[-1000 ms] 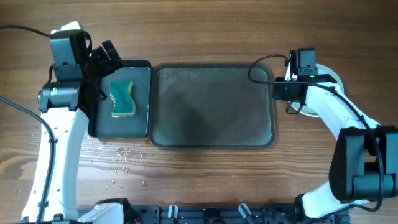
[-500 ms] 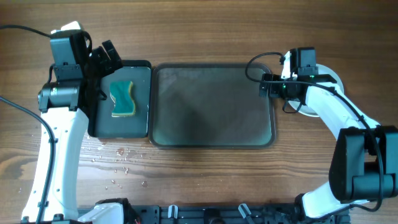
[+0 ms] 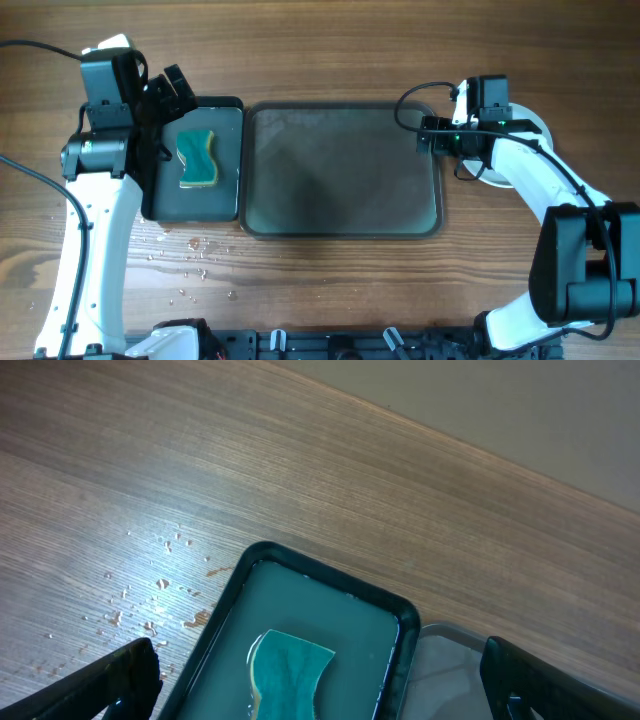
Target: Clean dirty plates on tray and stack at the side
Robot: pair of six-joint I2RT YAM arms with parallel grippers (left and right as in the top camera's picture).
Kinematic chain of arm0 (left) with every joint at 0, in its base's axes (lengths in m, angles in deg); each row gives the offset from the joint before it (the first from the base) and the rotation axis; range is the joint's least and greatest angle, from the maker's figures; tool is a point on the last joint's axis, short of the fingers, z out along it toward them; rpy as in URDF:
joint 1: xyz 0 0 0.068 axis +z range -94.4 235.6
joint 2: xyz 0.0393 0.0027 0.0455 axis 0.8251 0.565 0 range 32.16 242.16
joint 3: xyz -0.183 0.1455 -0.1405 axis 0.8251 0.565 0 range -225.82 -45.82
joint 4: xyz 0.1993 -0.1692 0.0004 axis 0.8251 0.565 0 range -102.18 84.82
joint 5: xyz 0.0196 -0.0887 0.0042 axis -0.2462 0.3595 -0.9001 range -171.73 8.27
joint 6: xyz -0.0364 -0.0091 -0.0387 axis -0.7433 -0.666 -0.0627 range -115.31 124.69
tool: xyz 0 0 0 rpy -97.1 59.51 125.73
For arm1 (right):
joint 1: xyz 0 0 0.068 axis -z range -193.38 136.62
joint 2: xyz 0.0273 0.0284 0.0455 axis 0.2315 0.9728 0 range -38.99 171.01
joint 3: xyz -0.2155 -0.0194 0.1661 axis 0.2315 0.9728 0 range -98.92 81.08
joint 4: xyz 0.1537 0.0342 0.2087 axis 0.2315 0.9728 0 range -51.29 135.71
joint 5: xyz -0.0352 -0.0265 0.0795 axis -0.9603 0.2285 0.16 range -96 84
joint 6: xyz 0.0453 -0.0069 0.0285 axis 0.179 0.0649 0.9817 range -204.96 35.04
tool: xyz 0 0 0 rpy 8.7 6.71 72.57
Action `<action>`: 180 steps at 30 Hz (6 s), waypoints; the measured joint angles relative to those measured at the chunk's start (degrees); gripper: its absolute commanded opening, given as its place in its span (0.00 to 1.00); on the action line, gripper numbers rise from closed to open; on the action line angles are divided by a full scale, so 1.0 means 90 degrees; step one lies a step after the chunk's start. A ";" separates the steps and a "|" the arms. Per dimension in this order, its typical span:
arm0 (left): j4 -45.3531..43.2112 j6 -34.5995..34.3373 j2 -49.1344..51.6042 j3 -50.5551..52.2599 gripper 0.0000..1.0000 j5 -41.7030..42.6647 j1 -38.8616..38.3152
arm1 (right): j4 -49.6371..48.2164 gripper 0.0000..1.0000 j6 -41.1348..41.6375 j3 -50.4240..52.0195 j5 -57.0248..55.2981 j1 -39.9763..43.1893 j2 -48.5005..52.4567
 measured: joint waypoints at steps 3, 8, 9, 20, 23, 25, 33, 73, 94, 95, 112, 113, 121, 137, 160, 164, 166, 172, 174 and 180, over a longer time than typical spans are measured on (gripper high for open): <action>0.0000 0.0000 0.0000 0.0000 1.00 0.0000 0.0000 | 0.0000 1.00 0.0000 0.0000 0.0000 0.0000 0.0000; 0.0000 0.0000 0.0000 0.0000 1.00 0.0000 0.0000 | 0.0000 1.00 0.0000 0.0000 0.0002 0.0000 0.0007; 0.0000 0.0000 0.0000 0.0000 1.00 0.0000 -0.0002 | -0.0002 1.00 0.0000 0.0000 0.0002 0.0000 0.0010; 0.0000 0.0000 0.0000 0.0000 1.00 0.0000 0.0000 | 0.0007 1.00 0.0000 0.0015 0.0002 0.0000 -0.0527; 0.0000 0.0000 0.0000 0.0000 1.00 0.0000 -0.0002 | -0.0007 1.00 0.0000 0.0015 0.0022 0.0000 -0.1462; 0.0000 0.0000 0.0000 0.0000 1.00 0.0000 0.0000 | -0.0017 1.00 0.0000 0.0015 0.0027 0.0000 -0.2018; 0.0000 0.0000 0.0000 0.0000 1.00 0.0000 0.0000 | -0.0015 1.00 0.0000 0.0019 0.0044 0.0000 -0.3956; 0.0000 0.0000 0.0000 0.0000 1.00 0.0000 0.0000 | -0.4716 1.00 -0.0002 0.6207 -0.0464 0.0000 -1.0965; 0.0000 0.0000 0.0000 0.0000 1.00 0.0000 0.0000 | -0.2720 1.00 -0.0066 0.6552 -0.0600 0.0474 -1.0972; 0.0000 0.0000 0.0000 0.0000 1.00 0.0000 0.0000 | -0.2720 1.00 -0.0112 0.6552 -0.0576 0.0474 -1.0972; 0.0000 0.0000 0.0000 0.0000 1.00 0.0000 0.0000 | -0.2718 1.00 -0.1047 0.6552 -0.0333 0.0583 -1.0972; 0.0000 0.0000 0.0000 0.0000 1.00 0.0000 0.0000 | -0.2718 1.00 -0.1049 0.6552 -0.0335 0.0583 -1.0972; 0.0000 0.0000 0.0000 0.0000 1.00 0.0000 0.0000 | -0.2718 1.00 -0.1049 0.6552 -0.0333 0.0583 -1.0972; 0.0090 0.0000 0.0000 0.0000 1.00 0.0000 0.0000 | -0.2718 1.00 -0.1049 0.6552 -0.0335 0.0583 -1.0972; 0.1537 0.0002 -0.2696 0.0002 1.00 -0.0002 0.0000 | -0.2698 1.00 -0.1049 0.6552 -0.0335 0.0583 -1.0965; 0.1773 0.0000 -0.3155 0.0323 1.00 0.0002 -0.0002 | -0.2698 1.00 -0.1049 0.6552 -0.0335 0.0583 -1.0965; 0.1768 -0.0017 -0.3711 0.0767 1.00 0.0002 0.0000 | -0.2698 1.00 -0.1049 0.6552 -0.0335 0.0583 -1.0965; 0.1831 -0.0090 -0.5581 0.2144 1.00 0.0002 -0.0002 | -0.2698 1.00 -0.1049 0.6552 -0.0335 0.0583 -1.0953; 0.1824 -0.0121 -0.6149 0.2555 1.00 0.0051 -0.0002 | -0.2696 1.00 -0.1049 0.6552 -0.0335 0.0583 -1.0953; 0.1841 -0.0129 -0.7512 0.3269 1.00 0.0255 -0.0002 | -0.2698 1.00 -0.1049 0.6552 -0.0335 0.0583 -1.0953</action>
